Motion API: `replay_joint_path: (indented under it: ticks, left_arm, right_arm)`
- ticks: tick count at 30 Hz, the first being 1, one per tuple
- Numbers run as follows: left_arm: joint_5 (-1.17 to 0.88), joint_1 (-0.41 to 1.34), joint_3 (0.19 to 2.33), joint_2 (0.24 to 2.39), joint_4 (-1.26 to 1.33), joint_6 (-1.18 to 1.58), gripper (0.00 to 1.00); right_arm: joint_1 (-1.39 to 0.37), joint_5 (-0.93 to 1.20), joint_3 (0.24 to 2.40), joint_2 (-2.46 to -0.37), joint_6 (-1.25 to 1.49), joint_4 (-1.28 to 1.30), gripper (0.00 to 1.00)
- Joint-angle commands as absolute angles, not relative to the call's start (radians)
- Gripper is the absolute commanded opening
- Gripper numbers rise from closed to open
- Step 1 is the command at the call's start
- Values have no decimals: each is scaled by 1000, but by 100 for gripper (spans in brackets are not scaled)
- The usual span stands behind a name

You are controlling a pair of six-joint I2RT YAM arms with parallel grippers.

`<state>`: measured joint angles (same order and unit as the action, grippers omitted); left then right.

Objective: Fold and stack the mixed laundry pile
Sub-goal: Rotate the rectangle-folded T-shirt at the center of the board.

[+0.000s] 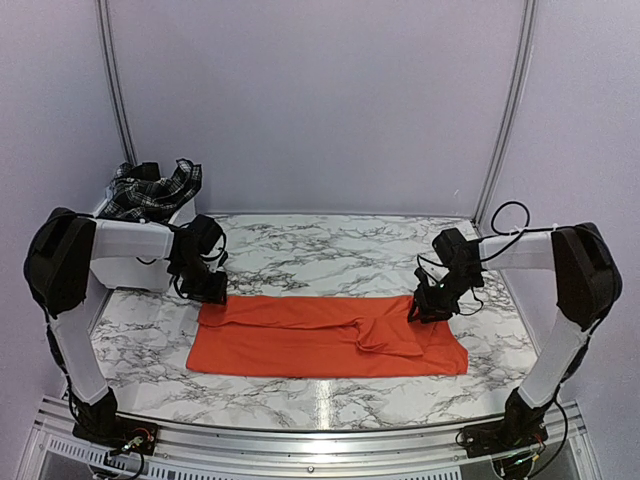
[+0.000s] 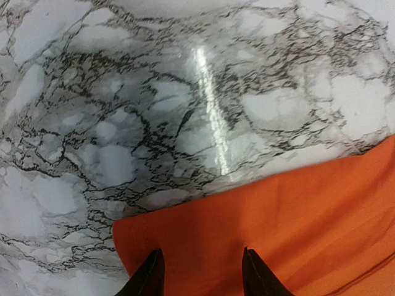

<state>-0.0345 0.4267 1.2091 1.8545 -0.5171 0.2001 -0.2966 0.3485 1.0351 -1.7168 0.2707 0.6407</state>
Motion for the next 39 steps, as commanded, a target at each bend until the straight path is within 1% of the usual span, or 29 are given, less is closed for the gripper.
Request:
replay_joint_path:
  ticks: [1,6,8,10,13,15,16,17,18,19,21,22,24,26,29,30,33,36,39]
  left_arm:
    - [86,396,1160,1899,-530,247,42]
    - [154,363,1138,1910,-530,269,38]
    - [148,362,1138,1896,-528,267,39]
    - [121,363,1136,1867,-516,259,44]
    - [61,364,1115,1786,-466,238,55]
    - [40,365,1102,1707,-430,232,64]
    - [26,366,1098,1678,-420,226,71]
    - [11,367,1095,1644,-408,220,81]
    - [6,370,1091,1613,-393,216,95]
    - [5,373,1085,1582,-376,210,98]
    - [-39,375,1064,1523,-328,212,99]
    - [-51,375,1049,1495,-296,230,99]
    - [-50,373,1025,1462,-231,316,99]
    - [-87,369,1036,1467,-220,360,99]
    - [-196,377,1071,1522,-215,328,99]
    - [-181,392,1086,1540,-221,310,99]
    - [-46,466,1144,1603,-294,218,99]
    - [52,541,1213,1685,-378,145,98]
    - [123,593,1263,1766,-444,95,88]
  right_arm:
    - [-281,269,998,-1762,309,605,41]
    - [-212,263,959,-1788,321,579,40]
    - [-198,258,985,-1813,319,569,40]
    - [-197,255,1039,-1862,310,567,40]
    - [-198,255,1166,-1960,282,568,40]
    - [-198,242,1290,-2045,245,572,40]
    - [-198,244,1378,-2098,217,580,40]
    - [-203,243,1475,-2148,188,597,40]
    - [-208,234,1608,-2201,159,633,40]
    - [-214,226,1722,-2243,134,677,40]
    - [-228,200,1891,-2284,93,759,41]
    - [-234,193,1937,-2275,84,777,42]
    - [-236,190,1961,-2222,83,778,44]
    - [-239,211,1931,-2160,88,762,45]
    - [-254,235,1846,-2084,100,758,46]
    - [-262,258,1809,-2062,106,750,45]
    - [-304,297,1684,-2017,129,703,45]
    - [-355,319,1624,-2024,161,674,43]
    - [-398,332,1588,-2045,203,654,41]
